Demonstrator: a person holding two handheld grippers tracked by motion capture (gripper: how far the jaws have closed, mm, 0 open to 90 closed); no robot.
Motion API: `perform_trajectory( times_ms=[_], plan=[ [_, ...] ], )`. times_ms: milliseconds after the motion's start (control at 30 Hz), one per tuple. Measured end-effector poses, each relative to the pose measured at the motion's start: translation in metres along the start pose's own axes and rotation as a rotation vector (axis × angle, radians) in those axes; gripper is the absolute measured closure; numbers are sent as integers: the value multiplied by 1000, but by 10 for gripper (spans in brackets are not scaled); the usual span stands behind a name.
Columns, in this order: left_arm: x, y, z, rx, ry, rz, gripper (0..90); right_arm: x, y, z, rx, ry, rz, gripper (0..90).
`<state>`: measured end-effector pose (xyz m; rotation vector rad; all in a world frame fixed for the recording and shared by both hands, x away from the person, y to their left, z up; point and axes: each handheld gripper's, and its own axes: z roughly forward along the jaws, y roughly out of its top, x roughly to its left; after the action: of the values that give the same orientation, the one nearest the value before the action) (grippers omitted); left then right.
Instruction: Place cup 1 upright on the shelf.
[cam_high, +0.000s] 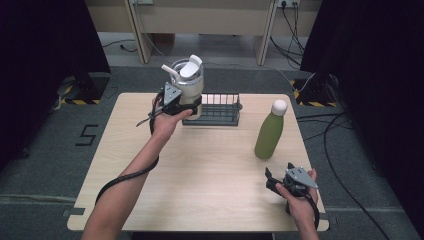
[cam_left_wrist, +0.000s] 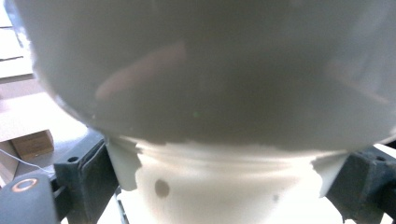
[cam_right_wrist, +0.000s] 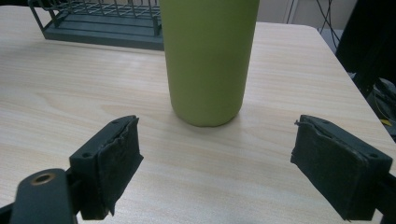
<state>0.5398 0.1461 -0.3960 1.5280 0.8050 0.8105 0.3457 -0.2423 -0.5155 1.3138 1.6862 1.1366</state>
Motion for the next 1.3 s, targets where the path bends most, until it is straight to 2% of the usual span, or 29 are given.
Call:
perform_trajectory(
  times_ms=[467, 600, 867, 1300],
  plan=[
    [5, 10, 20, 0, 35, 2, 95, -1, -1, 0, 0, 1, 1, 148],
    [7, 12, 27, -5, 55, -9, 95, -1, 0, 0, -2, 1, 1, 148],
    [11, 14, 39, 9, 85, 1, 94, -1, 0, 0, -4, 2, 4, 148],
    [14, 14, 53, 17, 98, -10, 94, -2, 0, 0, -4, 4, 6, 148]
  ],
)
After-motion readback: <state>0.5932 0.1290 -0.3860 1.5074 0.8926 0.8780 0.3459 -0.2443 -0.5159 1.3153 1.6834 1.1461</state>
